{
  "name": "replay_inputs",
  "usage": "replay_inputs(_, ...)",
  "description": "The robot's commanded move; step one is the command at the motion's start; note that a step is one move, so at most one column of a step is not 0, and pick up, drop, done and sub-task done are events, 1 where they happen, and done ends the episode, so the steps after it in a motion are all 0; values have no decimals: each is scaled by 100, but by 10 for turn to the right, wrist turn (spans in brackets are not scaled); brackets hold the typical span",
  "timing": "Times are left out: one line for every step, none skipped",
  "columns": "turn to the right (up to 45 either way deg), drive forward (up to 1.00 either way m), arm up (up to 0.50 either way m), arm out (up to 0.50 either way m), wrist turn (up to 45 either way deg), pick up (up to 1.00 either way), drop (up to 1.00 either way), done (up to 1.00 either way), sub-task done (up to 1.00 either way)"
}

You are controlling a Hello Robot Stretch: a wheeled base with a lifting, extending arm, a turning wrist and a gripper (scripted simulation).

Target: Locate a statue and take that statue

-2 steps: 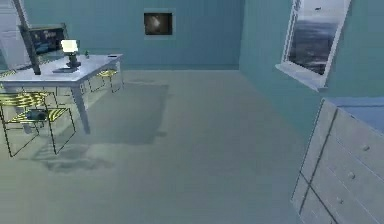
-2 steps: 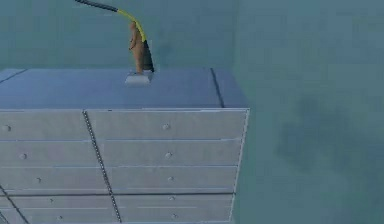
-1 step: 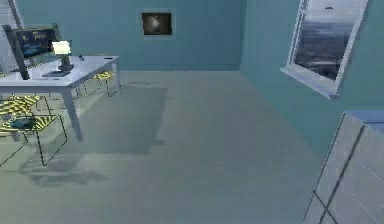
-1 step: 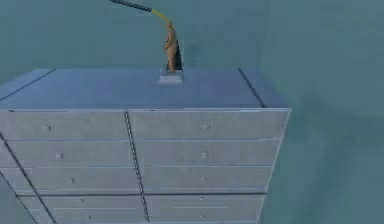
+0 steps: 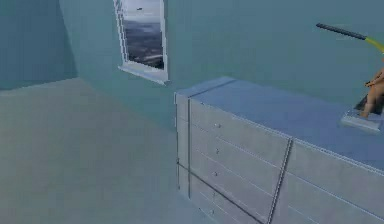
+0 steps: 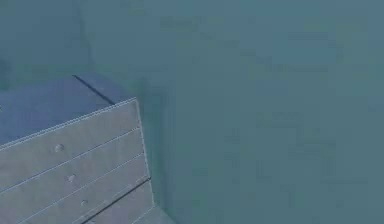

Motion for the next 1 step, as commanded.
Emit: replay_inputs(450,0,0,0,0,0,0,0,0)
